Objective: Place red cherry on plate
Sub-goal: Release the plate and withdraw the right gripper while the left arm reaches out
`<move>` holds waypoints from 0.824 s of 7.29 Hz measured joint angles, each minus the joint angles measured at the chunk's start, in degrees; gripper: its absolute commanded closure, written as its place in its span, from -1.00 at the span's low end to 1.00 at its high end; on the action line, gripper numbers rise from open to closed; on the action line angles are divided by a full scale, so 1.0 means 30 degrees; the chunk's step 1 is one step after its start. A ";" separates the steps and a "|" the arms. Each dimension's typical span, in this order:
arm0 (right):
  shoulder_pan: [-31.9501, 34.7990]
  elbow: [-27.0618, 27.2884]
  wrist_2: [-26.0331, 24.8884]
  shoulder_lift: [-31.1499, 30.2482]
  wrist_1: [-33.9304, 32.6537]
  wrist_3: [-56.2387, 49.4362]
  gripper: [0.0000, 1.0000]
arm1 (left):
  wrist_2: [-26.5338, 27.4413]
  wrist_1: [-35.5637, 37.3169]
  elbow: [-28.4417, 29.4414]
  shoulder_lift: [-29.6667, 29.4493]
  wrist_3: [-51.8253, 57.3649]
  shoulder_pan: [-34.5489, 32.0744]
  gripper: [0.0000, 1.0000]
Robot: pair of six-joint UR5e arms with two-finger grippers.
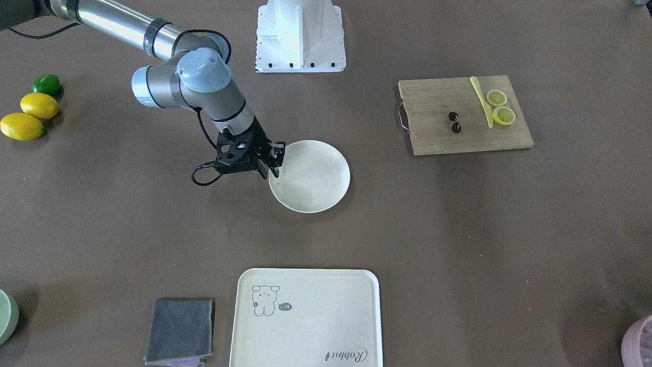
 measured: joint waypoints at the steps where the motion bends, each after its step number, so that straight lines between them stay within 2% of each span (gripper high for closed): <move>1: 0.0309 0.0280 0.0105 0.0014 -0.0043 0.0008 -0.99 | -0.0072 0.0000 -0.0315 -0.0146 -0.0018 0.0034 -0.95; 3: 0.1946 0.0972 0.1740 -0.0245 -0.0182 -0.0059 -1.00 | -0.0159 -0.1338 -0.0849 -0.0798 -0.0015 0.0866 -0.95; 6: 0.5145 0.1166 0.4536 -0.1295 -0.0206 -0.1542 -1.00 | -0.0075 -0.7228 -0.0975 -0.0676 -0.3574 0.3455 -0.95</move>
